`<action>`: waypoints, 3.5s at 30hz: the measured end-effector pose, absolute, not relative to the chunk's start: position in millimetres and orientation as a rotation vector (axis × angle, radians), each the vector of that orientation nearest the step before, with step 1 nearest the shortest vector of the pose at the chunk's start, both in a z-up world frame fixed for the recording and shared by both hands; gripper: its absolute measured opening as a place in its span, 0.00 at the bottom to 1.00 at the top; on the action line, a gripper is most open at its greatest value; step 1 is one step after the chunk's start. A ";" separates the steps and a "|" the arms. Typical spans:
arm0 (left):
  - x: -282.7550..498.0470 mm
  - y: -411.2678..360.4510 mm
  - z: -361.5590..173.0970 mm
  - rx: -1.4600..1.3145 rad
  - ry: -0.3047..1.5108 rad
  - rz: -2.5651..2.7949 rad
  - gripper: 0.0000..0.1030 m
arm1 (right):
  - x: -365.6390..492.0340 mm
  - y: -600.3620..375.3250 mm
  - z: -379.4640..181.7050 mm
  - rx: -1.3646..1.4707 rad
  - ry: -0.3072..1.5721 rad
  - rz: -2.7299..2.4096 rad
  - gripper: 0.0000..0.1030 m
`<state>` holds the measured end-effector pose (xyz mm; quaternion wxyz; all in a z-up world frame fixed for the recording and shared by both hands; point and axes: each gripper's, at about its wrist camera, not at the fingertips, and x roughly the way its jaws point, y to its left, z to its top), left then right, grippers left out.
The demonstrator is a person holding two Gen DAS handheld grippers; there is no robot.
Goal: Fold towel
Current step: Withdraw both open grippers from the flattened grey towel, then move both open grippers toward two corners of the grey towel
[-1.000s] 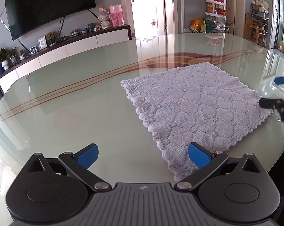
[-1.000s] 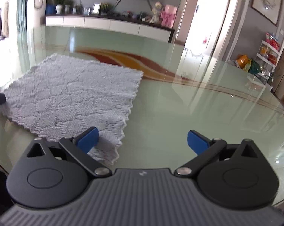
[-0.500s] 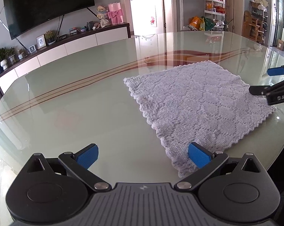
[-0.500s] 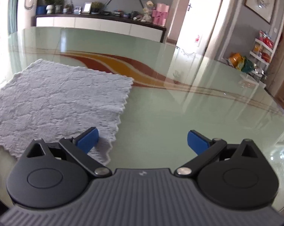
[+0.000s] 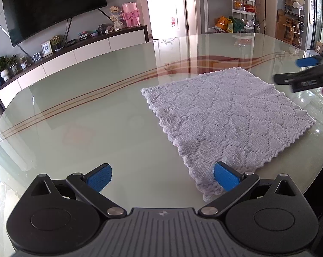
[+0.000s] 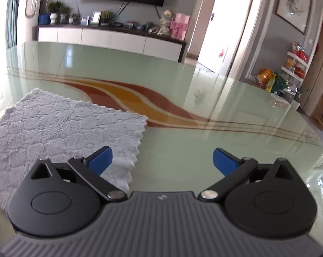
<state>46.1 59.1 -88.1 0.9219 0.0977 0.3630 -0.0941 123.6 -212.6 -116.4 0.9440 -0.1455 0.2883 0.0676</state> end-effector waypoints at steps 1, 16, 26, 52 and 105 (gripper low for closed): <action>46.0 59.3 -88.1 0.201 0.746 -0.193 1.00 | 128.2 -211.2 -120.2 -0.313 0.610 0.131 1.00; 46.0 59.4 -87.4 0.206 0.751 -0.191 1.00 | 127.3 -231.9 -119.7 -0.258 0.587 0.176 0.99; 44.7 59.4 -86.3 0.211 0.743 -0.189 0.98 | 128.5 -264.7 -118.3 -0.239 0.596 0.078 1.00; 136.9 79.5 -84.4 0.167 0.734 0.050 1.00 | 56.7 -247.5 -126.0 -0.188 0.672 0.262 1.00; 70.0 63.1 -81.6 0.256 0.766 -0.092 0.98 | 45.7 -270.4 -121.7 -0.139 0.665 0.210 1.00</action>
